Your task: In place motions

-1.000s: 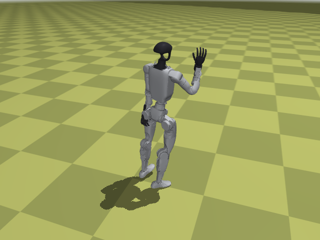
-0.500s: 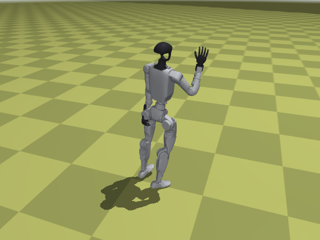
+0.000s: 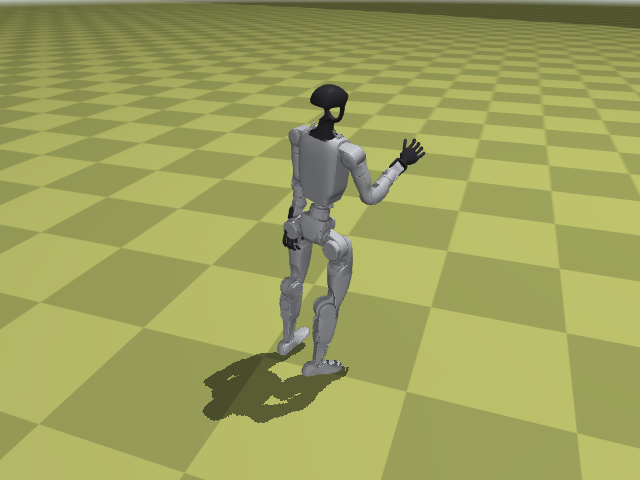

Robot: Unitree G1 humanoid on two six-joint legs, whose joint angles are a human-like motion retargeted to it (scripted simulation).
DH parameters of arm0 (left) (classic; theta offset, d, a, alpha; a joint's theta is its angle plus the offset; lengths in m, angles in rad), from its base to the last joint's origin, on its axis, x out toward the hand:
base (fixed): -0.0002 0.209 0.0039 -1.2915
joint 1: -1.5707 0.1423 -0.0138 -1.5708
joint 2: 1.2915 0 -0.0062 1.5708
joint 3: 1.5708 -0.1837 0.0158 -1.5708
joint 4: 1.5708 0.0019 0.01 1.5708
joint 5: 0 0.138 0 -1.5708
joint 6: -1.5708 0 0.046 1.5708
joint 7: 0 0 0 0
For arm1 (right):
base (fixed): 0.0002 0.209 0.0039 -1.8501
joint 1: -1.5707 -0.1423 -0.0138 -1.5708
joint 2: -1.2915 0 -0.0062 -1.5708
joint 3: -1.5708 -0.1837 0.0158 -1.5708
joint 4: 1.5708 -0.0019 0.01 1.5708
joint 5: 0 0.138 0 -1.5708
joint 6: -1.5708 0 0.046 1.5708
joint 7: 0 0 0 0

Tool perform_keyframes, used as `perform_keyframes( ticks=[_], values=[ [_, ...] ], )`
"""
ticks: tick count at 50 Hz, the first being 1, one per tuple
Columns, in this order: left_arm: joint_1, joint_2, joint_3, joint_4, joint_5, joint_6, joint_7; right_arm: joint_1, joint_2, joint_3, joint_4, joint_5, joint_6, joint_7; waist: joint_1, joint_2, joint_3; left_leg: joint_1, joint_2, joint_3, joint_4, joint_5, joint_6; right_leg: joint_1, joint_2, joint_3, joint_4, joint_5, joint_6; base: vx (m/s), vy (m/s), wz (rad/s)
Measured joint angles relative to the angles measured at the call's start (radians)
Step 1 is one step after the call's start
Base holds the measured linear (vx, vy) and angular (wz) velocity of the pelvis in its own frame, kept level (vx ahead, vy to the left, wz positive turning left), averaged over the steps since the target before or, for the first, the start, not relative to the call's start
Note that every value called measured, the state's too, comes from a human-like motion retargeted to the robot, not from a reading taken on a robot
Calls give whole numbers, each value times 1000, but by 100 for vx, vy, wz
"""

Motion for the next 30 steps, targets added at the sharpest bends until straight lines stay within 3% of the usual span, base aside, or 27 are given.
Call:
perform_keyframes(
  ticks=[5, 7, 9, 10, 12, 15, 17, 19, 20, 22, 27, 30],
  values=[
    [0, -1, -5, 2, -7, 2, 8, -114, -54, 11, -76, -132, -255, -601, 12, -9, -4, -4, -5, -14, -3, 3, -1, 0, -5, -16, 0, -1, 2, -1, 0, 8],
    [5, -1, -2, 1, -15, -2, 13, -183, -76, 22, -92, -218, -310, -745, 10, -9, -6, -7, -4, -18, -3, 4, -3, 1, -6, -25, 0, -2, 3, -2, -1, 24],
    [9, -2, 1, 1, -26, -8, 18, -257, -88, 36, -101, -275, -350, -771, 1, -8, -4, -7, -3, -21, -4, 5, -5, 4, -7, -37, 1, -3, 4, -3, -2, 29],
    [11, -2, 1, 3, -33, -11, 21, -293, -91, 46, -100, -293, -360, -738, -4, -6, -2, -6, -2, -23, -5, 5, -6, 6, -7, -43, 2, -3, 4, -5, -2, 51],
    [11, 0, 1, 9, -44, -12, 22, -354, -94, 66, -90, -314, -329, -506, -37, -4, 1, 9, -10, -56, -17, 4, -3, 13, -12, -79, 4, -7, 6, -5, -2, 80],
    [8, 3, 12, 17, -50, -13, 20, -423, -99, 78, -78, -347, -219, 76, -81, -3, 6, 33, -23, -96, -39, 6, 4, 21, -20, -118, 7, -11, 9, -3, -2, 60],
    [9, 3, 20, 19, -57, -14, 22, -430, -110, 79, -66, -418, -149, 377, -84, -6, 5, 37, -25, -98, -43, 6, 6, 22, -21, -118, 6, -11, 10, 0, 0, 0],
    [10, 2, 29, 18, -60, -13, 24, -415, -125, 66, -79, -490, -69, 438, -84, -7, 2, 35, -25, -95, -43, 6, 6, 21, -19, -114, 5, -10, 10, 0, 0, 0],
    [9, 2, 33, 17, -60, -11, 25, -402, -130, 58, -94, -520, -58, 406, -84, -6, 1, 32, -25, -93, -42, 7, 6, 19, -19, -111, 4, -10, 10, 0, 0, 0],
    [9, 0, 35, 17, -55, -8, 26, -362, -130, 34, -120, -538, -105, 167, -87, -3, -1, 28, -23, -88, -40, 7, 6, 16, -17, -106, 3, -10, 9, 0, 0, 0],
    [13, -2, 26, 17, -51, -11, 27, -265, -124, -45, -148, -422, -272, -637, -96, 6, -1, 21, -17, -79, -33, 4, 2, 8, -17, -88, 3, -8, 8, 0, 1, -9],
    [13, -3, 28, 18, -46, -8, 20, -219, -101, -103, -151, -338, -283, -898, -97, 10, -3, 15, -14, -66, -27, 2, 0, 1, -16, -69, 2, -5, 8, 1, 3, -31]
  ],
)
